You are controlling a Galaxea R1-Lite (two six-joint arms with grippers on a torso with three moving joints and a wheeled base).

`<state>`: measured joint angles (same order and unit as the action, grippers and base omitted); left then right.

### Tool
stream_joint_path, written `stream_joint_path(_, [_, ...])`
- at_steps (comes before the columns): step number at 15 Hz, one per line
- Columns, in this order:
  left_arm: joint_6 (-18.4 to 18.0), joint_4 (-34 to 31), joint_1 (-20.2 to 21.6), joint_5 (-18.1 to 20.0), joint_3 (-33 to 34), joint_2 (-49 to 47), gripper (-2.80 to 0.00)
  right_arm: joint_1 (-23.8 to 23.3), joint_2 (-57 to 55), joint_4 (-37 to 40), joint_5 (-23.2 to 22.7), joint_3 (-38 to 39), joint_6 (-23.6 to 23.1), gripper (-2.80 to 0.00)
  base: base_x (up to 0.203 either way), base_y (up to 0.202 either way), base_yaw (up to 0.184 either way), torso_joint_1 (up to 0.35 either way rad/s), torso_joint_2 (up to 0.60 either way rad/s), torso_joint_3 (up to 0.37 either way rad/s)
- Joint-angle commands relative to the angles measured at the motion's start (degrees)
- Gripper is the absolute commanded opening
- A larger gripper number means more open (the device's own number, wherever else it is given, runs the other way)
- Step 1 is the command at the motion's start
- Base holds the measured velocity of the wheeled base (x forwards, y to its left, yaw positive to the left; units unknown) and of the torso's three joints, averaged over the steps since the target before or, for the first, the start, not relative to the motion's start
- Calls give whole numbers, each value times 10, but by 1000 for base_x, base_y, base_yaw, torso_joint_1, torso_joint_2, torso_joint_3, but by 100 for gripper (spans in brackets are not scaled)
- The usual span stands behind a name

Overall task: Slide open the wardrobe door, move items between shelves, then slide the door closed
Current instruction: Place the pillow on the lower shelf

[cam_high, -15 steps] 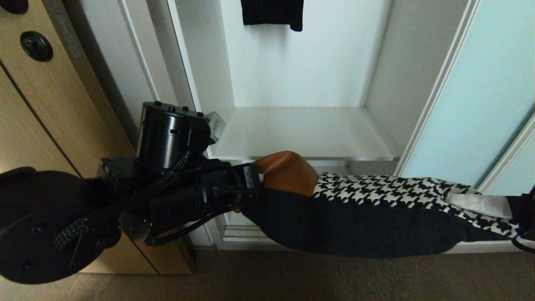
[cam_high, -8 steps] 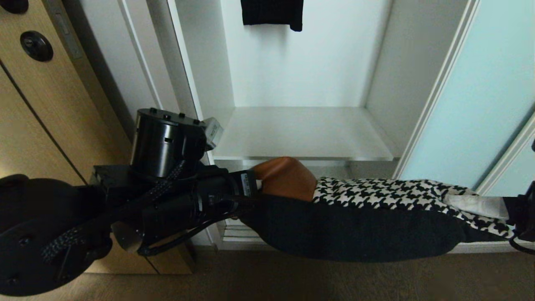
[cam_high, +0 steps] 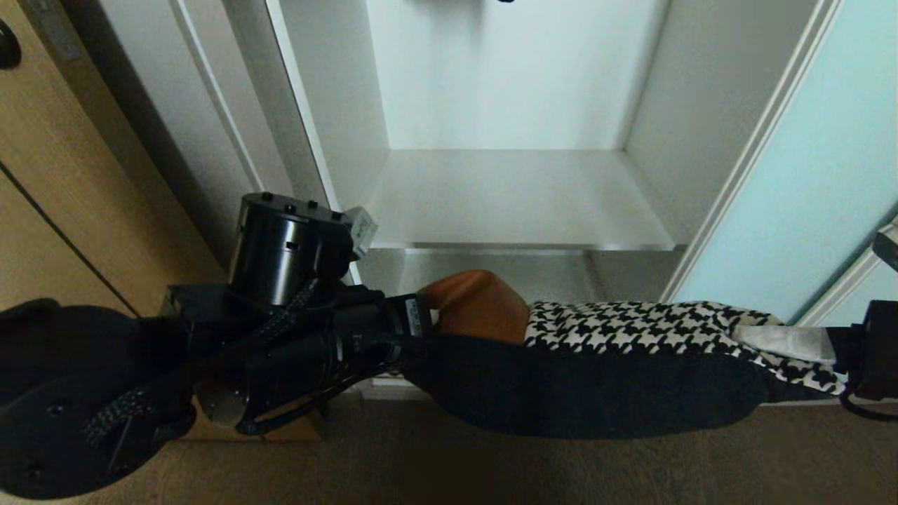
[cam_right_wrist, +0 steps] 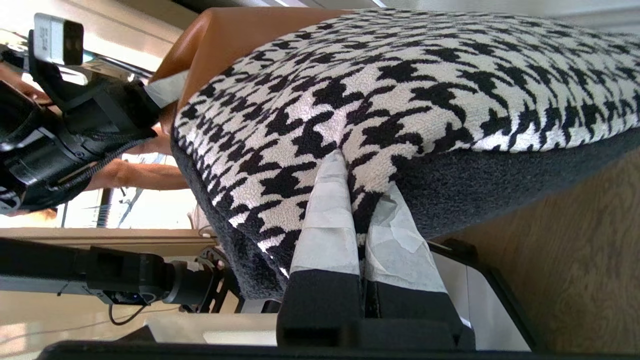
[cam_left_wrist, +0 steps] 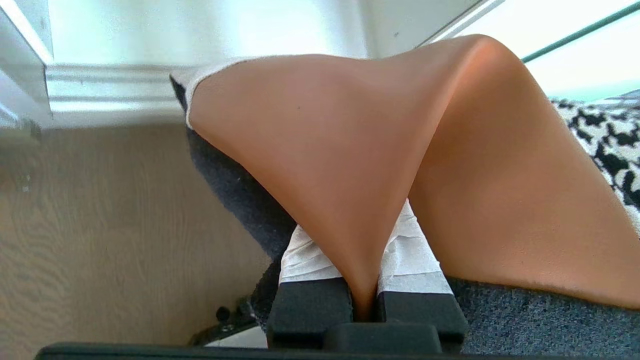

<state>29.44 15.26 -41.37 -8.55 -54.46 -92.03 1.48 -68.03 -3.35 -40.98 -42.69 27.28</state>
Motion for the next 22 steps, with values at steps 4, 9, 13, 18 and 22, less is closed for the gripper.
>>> stream_joint_path(4, [0, -1, 0, -1, -2, -10, -280, 0, -35, -2, -2, -9, 1, -280, 0, 0, 0, 4, 4, -202])
stream_joint_path(9, [0, -2, 0, -2, 6, -14, -280, 1, -69, -2, -1, -29, 1, -280, 0, 0, 0, 3, 6, -196])
stream_joint_path(13, [0, 0, 0, -1, 0, -23, -280, 3, -85, -2, -1, -37, -1, -280, 0, 0, 0, 1, 3, -199])
stream_joint_path(18, [0, 1, 0, -1, 0, -29, -280, 4, -103, -2, -2, -57, -1, -280, 0, 0, 0, 3, 2, -197])
stream_joint_path(22, [-1, 1, 0, -1, 0, -45, -280, 4, -114, -2, -2, -71, -1, -280, 0, 0, 0, 2, 2, -196])
